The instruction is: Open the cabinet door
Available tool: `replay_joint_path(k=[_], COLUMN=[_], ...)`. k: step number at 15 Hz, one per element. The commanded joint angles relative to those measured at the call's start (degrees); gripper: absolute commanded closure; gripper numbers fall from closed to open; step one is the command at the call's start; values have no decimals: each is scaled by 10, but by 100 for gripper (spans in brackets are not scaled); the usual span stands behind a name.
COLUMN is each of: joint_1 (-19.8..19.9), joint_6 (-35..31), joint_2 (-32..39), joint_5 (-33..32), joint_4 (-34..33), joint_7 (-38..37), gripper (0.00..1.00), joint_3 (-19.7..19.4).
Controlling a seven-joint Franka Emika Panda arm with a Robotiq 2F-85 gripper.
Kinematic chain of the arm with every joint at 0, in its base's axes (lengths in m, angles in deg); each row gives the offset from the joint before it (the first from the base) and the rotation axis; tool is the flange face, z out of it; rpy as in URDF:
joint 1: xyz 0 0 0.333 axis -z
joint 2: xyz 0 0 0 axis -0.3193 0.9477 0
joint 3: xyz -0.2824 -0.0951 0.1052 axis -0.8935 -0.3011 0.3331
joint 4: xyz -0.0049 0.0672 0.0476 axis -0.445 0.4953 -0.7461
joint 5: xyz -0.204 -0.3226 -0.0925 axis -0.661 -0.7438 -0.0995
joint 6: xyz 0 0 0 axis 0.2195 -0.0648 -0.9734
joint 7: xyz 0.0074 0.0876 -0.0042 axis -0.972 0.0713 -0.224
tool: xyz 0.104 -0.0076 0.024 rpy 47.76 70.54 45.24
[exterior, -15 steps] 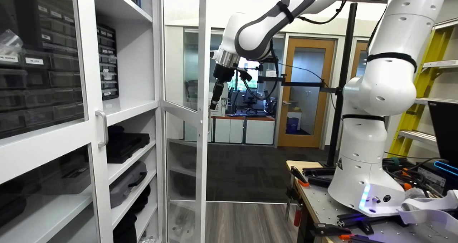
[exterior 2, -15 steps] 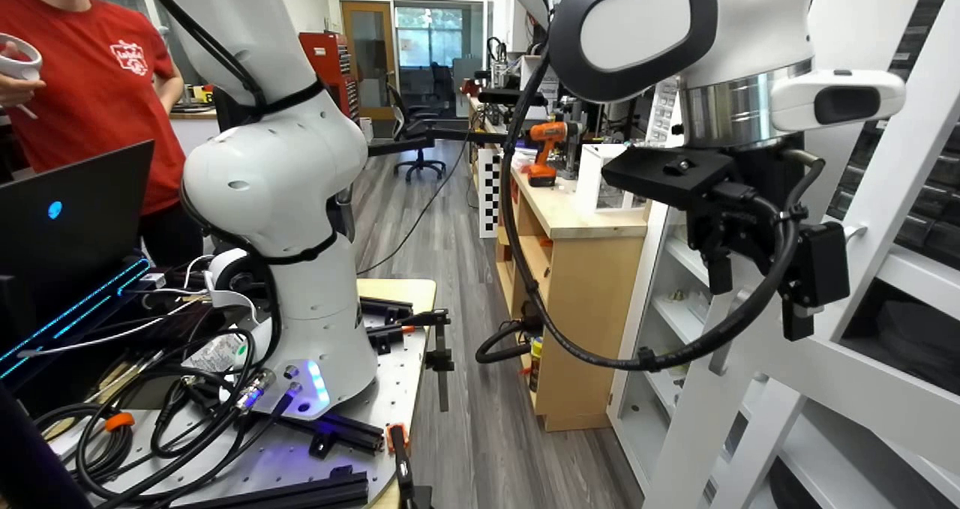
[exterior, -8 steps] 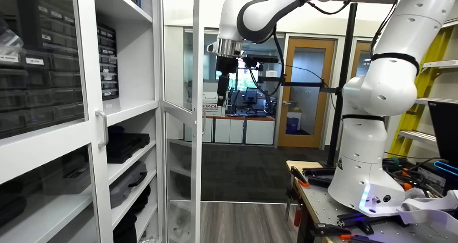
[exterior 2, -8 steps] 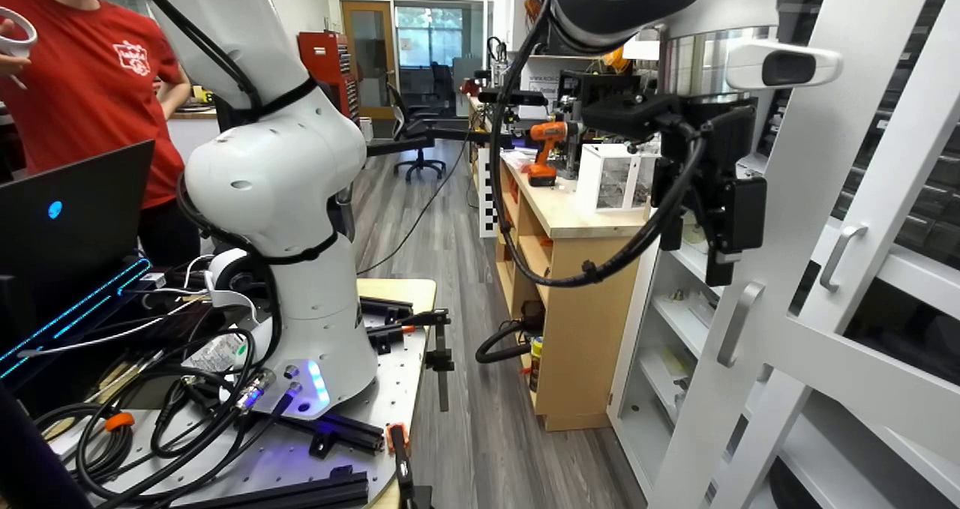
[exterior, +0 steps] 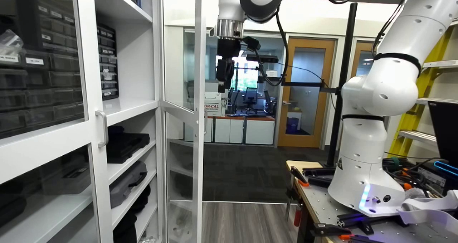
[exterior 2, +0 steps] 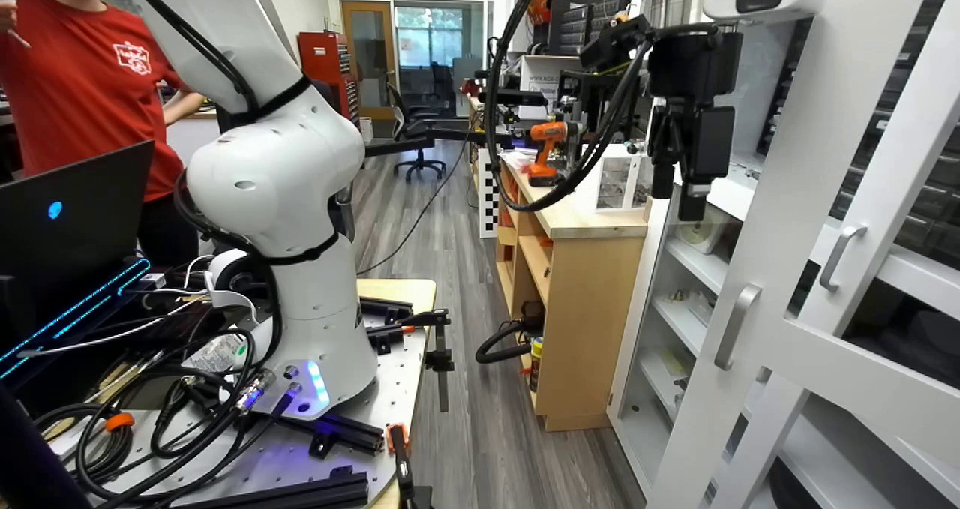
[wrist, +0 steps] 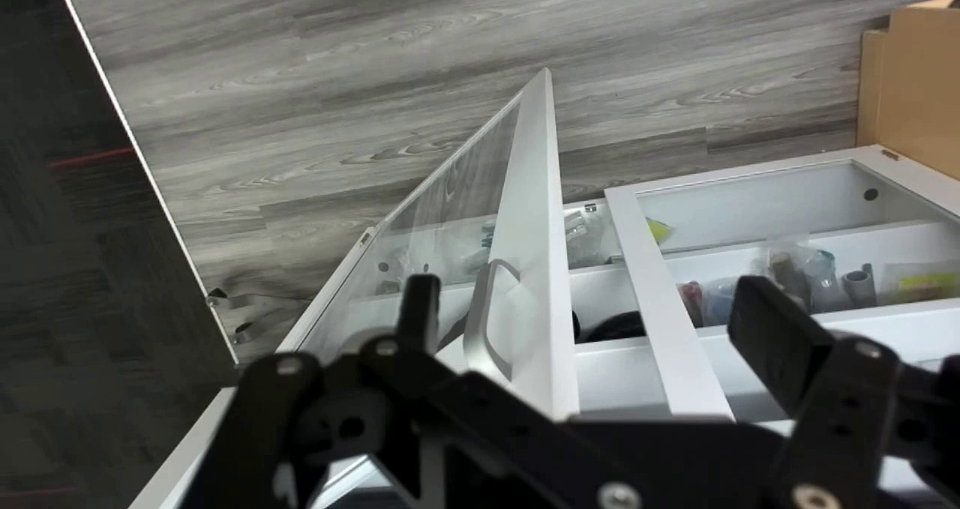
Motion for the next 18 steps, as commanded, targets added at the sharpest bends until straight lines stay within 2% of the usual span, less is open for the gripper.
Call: replay_joint_path(k=[1, 11, 18], joint_1=[-24, -81, -85], joint_6=[19, 12, -1], joint_2=[-13, 52, 76], joint_5=[19, 67, 58], joint_4=[-26, -114, -116], joint_7=[-33, -13, -16], gripper=[0, 0, 0], joint_3=[4, 24, 29])
